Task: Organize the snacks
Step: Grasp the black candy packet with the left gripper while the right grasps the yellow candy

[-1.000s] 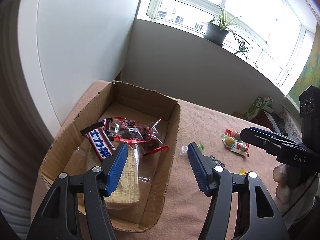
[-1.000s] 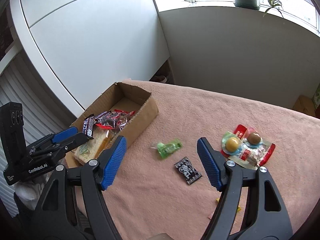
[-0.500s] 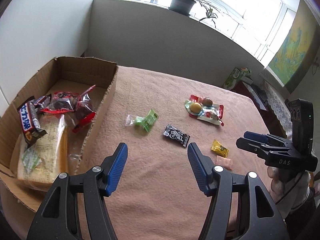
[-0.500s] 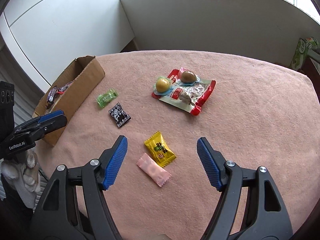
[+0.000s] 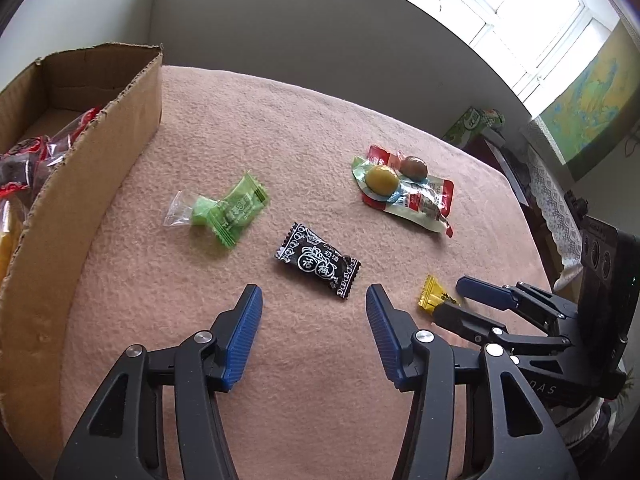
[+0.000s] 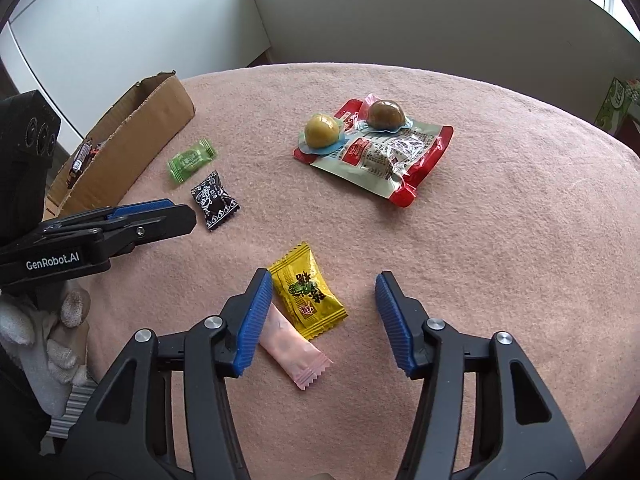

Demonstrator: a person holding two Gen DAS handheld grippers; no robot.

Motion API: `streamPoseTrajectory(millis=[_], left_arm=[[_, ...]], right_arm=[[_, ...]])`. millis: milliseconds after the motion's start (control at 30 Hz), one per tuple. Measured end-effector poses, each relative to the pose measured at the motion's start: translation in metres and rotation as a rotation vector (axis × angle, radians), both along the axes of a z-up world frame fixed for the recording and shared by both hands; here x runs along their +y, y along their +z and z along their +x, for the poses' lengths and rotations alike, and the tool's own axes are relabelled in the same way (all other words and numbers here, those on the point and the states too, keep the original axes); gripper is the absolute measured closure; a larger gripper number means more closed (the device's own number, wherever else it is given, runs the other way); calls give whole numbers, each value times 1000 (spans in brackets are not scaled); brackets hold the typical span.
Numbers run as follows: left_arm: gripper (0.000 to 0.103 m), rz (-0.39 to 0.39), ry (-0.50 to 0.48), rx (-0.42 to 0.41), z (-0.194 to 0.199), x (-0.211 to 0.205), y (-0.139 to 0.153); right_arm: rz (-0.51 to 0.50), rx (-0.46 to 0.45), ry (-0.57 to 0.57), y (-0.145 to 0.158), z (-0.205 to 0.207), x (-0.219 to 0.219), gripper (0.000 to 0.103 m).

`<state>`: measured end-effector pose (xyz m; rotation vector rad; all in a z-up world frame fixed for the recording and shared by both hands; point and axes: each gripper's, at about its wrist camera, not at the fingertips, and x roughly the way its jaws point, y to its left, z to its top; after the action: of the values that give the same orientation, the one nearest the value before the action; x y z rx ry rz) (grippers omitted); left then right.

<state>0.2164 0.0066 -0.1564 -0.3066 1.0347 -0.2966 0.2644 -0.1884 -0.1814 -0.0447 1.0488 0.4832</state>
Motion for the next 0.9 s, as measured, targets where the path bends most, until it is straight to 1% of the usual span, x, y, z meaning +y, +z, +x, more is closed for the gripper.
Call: streamPoseTrajectory(millis=[233,333,433,467,533,567,633,733,767,900], left_arm=[[51,43,-16,-1,15,-15,1],[51,91,-28,-10,19,-25,0],[51,120,-38,-19,21,-31,-1],[52,128,-39,-21,23,-32,-1],[67,158,-35,-23,23,-33,-1],[70,169,-36,-24,23,-32,-1],[74,187,-43,-28,21,-32,-1],[79,212,-52,-39,21,-35,-2],[79,218,-54,-41,19,-35,-2],[80,220,-64,-44,16,-34,-2]], right_arm=[[-11,-4,3,-3,2,0,51],[-25,-14,11,-3,2,3,51],[-41,-25,17,-4,1,6,51],[-49,-30,21,-5,0,7,51],[-69,-40,30,-6,-3,10,51],[-79,-44,34,-6,-4,11,51],[-94,-49,42,-7,-6,14,51],[-114,-60,63,-7,-11,20,59],[-120,-60,73,-7,-12,22,63],[-165,-80,109,-7,-18,31,64]])
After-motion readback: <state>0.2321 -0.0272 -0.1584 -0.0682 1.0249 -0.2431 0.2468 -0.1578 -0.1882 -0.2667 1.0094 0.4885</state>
